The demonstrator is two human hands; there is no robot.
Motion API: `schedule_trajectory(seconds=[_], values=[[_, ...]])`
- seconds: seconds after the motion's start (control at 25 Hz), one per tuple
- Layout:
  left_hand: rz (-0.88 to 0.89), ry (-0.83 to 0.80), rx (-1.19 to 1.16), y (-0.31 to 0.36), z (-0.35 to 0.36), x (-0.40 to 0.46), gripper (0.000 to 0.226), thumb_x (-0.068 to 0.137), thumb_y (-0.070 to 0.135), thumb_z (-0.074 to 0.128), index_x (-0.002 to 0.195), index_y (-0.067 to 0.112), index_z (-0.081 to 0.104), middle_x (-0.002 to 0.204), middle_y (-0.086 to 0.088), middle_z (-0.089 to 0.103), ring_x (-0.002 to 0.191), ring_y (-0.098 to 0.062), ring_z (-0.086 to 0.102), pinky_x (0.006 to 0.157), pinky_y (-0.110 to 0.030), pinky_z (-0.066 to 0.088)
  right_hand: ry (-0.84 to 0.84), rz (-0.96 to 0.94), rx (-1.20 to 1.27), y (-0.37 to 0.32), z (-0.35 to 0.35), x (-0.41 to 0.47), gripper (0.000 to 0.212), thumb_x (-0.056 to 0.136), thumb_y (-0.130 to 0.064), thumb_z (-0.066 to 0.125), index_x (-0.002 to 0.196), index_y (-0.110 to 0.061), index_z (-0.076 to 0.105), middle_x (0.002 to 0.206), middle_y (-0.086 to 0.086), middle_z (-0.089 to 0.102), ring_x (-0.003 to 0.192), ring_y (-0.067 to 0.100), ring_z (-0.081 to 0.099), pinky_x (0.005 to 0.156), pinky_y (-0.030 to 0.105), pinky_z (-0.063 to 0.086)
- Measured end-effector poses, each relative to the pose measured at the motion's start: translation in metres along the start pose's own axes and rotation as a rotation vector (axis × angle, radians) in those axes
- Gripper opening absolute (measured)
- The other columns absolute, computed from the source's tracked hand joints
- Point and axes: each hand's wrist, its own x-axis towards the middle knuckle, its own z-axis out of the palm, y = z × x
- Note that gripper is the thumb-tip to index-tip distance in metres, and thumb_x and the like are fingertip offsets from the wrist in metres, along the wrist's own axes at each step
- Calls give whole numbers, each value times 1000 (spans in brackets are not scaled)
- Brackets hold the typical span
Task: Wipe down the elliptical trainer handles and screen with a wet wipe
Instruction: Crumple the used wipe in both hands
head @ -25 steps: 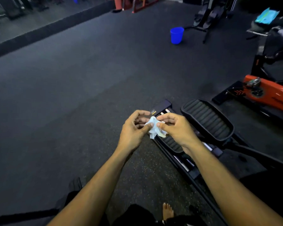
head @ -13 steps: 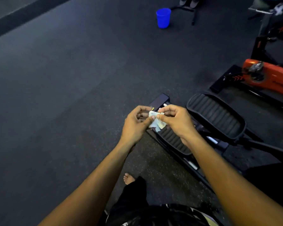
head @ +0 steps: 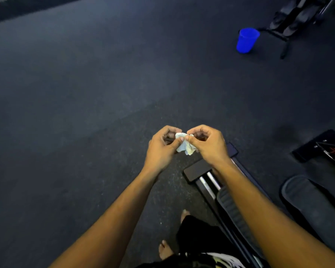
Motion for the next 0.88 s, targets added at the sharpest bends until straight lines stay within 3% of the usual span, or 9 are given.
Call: schedule_trajectory(seconds=[0.4,0.76,0.88], values=[[47,-169,101,53,1,346,7,96,25,73,95,26,67,95,2,75,95,-22,75,83,-57,63,229,18,32,-32,-2,313,11,85,-11,81,94,-8,75,87,7,75,78,21,73,64,37,62],[101,-243,38,79,5,663,14,97,20,74,110,24,69,100,0,76,94,-20,76,81,-52,65,366,32,3,-60,-6,602,13,88,-11,78,99,-11,73,89,2,74,78,12,73,59,24,60],[126,-283,51,91,2,762,10,96,18,74,104,24,74,96,2,78,93,-19,76,83,-53,64,418,65,37,-72,-3,690,17,87,-10,79,102,-12,72,94,4,75,81,14,74,61,23,59]])
